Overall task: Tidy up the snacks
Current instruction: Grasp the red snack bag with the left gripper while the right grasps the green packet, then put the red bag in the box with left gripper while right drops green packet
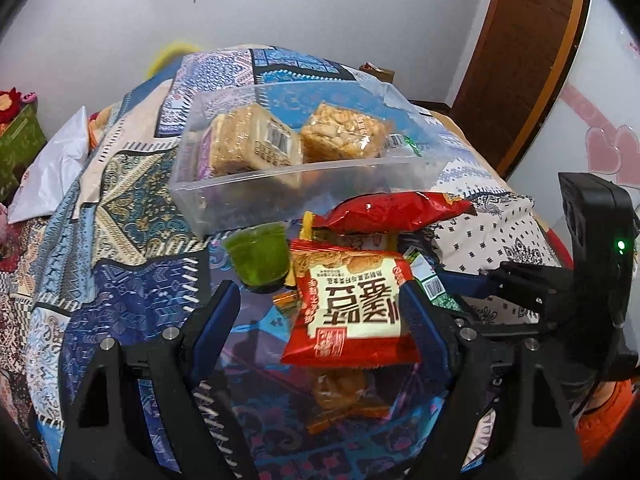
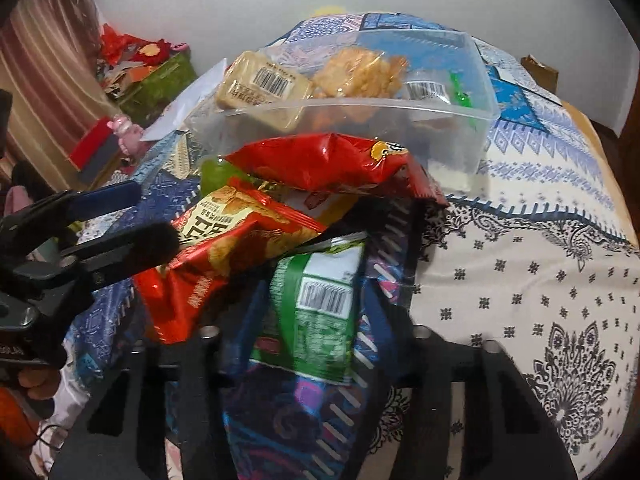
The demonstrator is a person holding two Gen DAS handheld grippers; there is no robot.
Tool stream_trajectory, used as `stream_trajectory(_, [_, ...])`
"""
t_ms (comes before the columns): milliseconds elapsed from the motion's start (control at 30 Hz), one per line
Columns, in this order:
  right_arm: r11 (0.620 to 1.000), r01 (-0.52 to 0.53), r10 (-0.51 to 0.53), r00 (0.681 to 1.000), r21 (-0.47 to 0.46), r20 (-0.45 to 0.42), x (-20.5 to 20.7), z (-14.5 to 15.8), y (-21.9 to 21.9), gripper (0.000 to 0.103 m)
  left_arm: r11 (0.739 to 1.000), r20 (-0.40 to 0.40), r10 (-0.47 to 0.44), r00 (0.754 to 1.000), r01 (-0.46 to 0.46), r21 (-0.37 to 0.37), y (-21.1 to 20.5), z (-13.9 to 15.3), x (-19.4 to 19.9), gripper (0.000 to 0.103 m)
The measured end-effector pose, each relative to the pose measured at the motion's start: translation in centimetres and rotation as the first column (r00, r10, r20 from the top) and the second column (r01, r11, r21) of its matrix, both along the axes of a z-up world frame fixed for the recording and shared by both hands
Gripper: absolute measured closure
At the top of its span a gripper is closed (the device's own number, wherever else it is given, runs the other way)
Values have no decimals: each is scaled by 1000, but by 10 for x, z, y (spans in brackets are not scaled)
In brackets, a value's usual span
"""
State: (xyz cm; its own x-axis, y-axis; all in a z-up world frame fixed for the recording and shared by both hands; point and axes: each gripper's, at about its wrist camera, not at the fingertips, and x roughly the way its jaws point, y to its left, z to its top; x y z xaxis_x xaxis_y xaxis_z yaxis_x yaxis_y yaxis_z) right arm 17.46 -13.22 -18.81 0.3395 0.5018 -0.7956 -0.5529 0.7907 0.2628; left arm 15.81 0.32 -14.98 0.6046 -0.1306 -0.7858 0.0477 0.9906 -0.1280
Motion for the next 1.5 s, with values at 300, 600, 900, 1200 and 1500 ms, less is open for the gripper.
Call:
stream_trajectory(300, [998,57,-57,998,10,17,-5,3,-27,67,999,-69,-37,997,36,-15,-17,-22,17,21])
stream_trajectory(600, [994,111,-110,993,-7,46,-5,8,-45,68,997,-79,-72,994,70,-31,-39,-28,14,21])
stream_trajectory(900, [991,134,-135,990,13,41,-7,11,-63,68,998,-91,-60,994,62,16,-53,-42,22,32])
stream_trajectory(1200, [989,144,-147,987,42,68,-9,26,-68,68,999,-64,-35,997,35,-14,-44,-33,11,39])
stream_trajectory(1500, [984,158,-169,975,87,144,-3,60,-70,68,999,60,16,998,-14,-39,-18,14,-7,39])
